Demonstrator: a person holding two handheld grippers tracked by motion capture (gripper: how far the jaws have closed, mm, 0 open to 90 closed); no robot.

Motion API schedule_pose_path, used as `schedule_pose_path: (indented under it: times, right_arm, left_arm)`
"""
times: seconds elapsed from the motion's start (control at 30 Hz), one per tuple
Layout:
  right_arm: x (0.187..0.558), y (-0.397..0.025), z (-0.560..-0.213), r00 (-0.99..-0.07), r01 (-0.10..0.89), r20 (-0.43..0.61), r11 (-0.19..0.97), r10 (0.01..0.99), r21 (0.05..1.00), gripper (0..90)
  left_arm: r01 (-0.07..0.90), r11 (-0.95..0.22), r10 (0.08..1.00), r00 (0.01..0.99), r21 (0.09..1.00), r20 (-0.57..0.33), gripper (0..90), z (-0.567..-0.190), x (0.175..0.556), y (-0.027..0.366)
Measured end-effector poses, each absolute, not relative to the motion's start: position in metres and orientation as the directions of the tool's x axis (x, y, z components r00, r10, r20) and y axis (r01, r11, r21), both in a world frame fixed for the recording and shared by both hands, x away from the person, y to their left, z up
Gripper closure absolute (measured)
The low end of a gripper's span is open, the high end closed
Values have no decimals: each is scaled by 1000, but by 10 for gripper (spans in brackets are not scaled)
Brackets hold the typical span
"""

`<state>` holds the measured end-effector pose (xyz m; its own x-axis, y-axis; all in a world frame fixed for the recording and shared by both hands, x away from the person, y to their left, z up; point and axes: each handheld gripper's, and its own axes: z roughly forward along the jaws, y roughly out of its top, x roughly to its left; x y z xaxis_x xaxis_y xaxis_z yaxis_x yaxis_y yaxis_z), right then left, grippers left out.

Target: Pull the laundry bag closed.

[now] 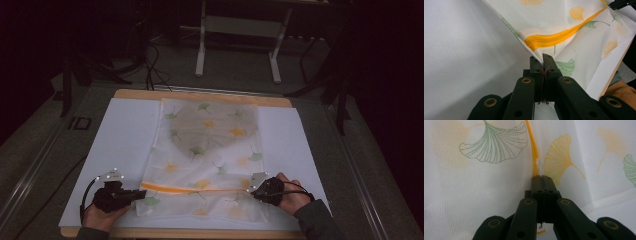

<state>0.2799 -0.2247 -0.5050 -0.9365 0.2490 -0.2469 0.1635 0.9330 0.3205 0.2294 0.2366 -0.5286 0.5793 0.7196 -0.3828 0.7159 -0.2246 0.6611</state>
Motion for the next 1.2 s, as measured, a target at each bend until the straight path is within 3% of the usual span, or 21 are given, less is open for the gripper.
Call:
schedule_pose_path:
  times: [0.67,0.77,0.9,1.03,1.2]
  right_arm:
    - [268,-268,-500,-910,233,-247,904,333,359,900]
    - [267,-271,-502,-912,247,-229,900,342,358,900]
    - [268,-277,-503,-903,282,-194,870,383,405,729]
    - [270,-286,-501,-891,317,-148,822,428,473,622]
    - [275,-296,-499,-854,381,-94,737,512,558,559]
  left_arm:
    - [722,-234,711,583,651,-392,882,-530,229,234]
    - [732,-253,706,587,633,-397,847,-533,229,234]
    - [727,-220,708,578,650,-407,746,-533,227,241]
    - [712,-194,716,573,675,-399,669,-530,226,245]
    - [692,-163,738,559,703,-379,627,-526,224,253]
